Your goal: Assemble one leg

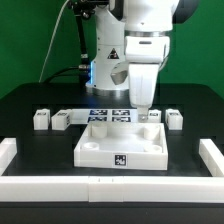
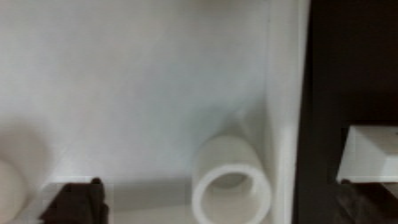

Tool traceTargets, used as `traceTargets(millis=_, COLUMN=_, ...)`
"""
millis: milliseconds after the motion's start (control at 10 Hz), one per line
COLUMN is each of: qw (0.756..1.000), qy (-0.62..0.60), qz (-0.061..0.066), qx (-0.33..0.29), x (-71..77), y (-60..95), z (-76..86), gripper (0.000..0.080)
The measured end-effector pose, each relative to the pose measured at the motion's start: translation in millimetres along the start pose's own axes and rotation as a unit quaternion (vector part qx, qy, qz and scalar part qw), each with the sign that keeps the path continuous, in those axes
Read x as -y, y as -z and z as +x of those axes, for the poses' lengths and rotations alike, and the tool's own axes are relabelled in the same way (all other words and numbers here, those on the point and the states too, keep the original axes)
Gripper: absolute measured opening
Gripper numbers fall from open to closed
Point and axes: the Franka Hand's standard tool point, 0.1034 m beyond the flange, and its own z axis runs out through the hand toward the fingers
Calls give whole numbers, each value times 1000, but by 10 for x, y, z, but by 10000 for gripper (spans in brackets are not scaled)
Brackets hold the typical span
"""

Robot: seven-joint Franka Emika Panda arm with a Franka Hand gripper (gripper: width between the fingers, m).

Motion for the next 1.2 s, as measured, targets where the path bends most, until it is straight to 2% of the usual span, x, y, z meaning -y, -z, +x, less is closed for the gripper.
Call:
traceTargets(millis=200, qw=1000, qy=-1, qz=8, qx=0, x=20, y=-72, z=-152, gripper=650)
traceTargets(millis=600, qw=999, qy=-5, qz=34, qx=-2, x=100, y=-380, z=-168, gripper=650)
traceTargets(millis=1000, qw=999, qy=-22, qz=35, qx=-2, x=94, y=-407, z=-160, gripper=650)
traceTargets(millis=1100, qw=999, qy=-23, qz=36, qx=-2, x=98, y=-414, z=-167, gripper=520)
traceTargets(millis=1200, qw=999, qy=-23, qz=36, qx=-2, x=100, y=-417, z=-167, gripper=520)
